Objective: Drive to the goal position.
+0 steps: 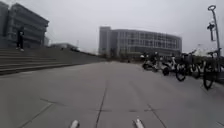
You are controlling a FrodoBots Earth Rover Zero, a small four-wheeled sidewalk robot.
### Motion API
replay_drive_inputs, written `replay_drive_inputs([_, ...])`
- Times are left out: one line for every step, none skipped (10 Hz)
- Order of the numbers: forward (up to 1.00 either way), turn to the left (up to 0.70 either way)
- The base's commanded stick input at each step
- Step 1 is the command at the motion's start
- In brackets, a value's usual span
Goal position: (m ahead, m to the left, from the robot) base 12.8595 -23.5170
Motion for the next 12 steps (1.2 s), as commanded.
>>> replay_drive_inputs([1.00, 0.02])
replay_drive_inputs([1.00, 0.02])
replay_drive_inputs([1.00, 0.02])
replay_drive_inputs([1.00, 0.02])
replay_drive_inputs([1.00, 0.02])
replay_drive_inputs([1.00, 0.02])
replay_drive_inputs([1.00, 0.02])
replay_drive_inputs([1.00, 0.02])
replay_drive_inputs([1.00, 0.02])
replay_drive_inputs([1.00, 0.02])
replay_drive_inputs([1.00, 0.02])
replay_drive_inputs([1.00, 0.02])
